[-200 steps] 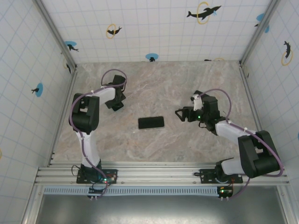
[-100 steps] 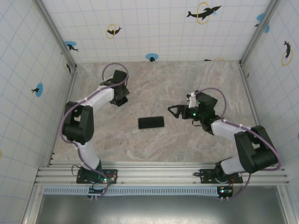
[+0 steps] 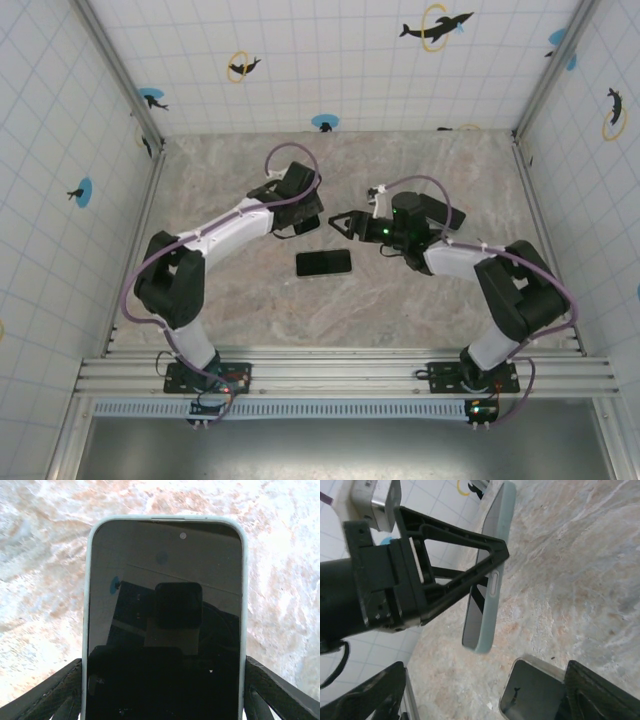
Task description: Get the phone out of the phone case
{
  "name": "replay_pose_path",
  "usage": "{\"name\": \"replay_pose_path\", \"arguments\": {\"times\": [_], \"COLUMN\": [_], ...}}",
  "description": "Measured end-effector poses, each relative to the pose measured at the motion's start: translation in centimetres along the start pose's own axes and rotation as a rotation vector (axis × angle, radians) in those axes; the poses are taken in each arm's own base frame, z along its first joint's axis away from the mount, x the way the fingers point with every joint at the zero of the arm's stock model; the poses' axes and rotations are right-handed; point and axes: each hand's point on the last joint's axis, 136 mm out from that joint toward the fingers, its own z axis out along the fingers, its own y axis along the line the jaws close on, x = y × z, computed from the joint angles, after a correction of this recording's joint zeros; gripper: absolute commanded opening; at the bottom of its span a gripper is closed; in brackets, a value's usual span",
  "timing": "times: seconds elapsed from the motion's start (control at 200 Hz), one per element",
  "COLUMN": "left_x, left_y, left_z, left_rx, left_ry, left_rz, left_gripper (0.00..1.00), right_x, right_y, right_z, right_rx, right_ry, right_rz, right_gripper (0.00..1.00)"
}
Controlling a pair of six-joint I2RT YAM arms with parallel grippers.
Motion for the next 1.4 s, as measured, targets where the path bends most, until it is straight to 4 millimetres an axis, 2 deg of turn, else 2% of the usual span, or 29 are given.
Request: {"name": "replay_pose_path", "arguments": {"times": [0.09,0.29,0.37,0.48,0.566,0.656,0.741,0.881,1.061,1.216,1.396], "left_x": [0.6,1.2,1.2,1.2,1.2,1.1,1.0,0.6,0.1,-0.8,-3.8], "left_y": [-0.8,-1.6,-2.0,-2.3,-2.4,-2.5,-2.7,-3.0,-3.5,-2.6,-1.8], "left_z": [-0.3,-1.1,-1.5,-1.7,-1.8,-1.8,-1.9,-2.1,-2.7,-3.6,-4.4], "left_rx": [0.023,0.054,0.070,0.082,0.087,0.090,0.098,0.115,0.141,0.202,0.302], "left_ry": [-0.002,-0.007,-0.009,-0.011,-0.013,-0.015,-0.019,-0.031,-0.050,-0.070,-0.110], "left_rz": [-0.003,-0.011,-0.020,-0.023,-0.027,-0.032,-0.041,-0.043,-0.046,-0.071,-0.115], "left_gripper": [0.63,0.62,0.62,0.62,0.62,0.65,0.73,0.98,0.98,0.98,0.93], "right_x": [0.2,0.6,0.2,-0.2,-0.2,-0.2,-0.3,-0.7,-0.7,-2.3,-3.5], "right_y": [-0.2,-1.0,-0.8,-0.1,0.4,0.5,0.5,0.5,-0.1,-0.8,-0.6], "right_z": [0.8,2.4,2.9,3.5,3.8,3.9,3.9,3.9,3.7,2.8,0.9], "right_rx": [-0.005,0.005,-0.001,-0.018,-0.025,-0.031,-0.028,-0.033,-0.015,-0.011,-0.053], "right_ry": [0.005,0.021,0.015,0.009,0.005,0.001,-0.005,-0.017,-0.014,-0.052,-0.112], "right_rz": [0.020,0.062,0.061,0.061,0.063,0.073,0.093,0.111,0.140,0.195,0.274], "right_gripper": [0.71,0.51,0.48,0.34,0.28,0.17,0.08,0.04,0.03,0.03,0.03]}}
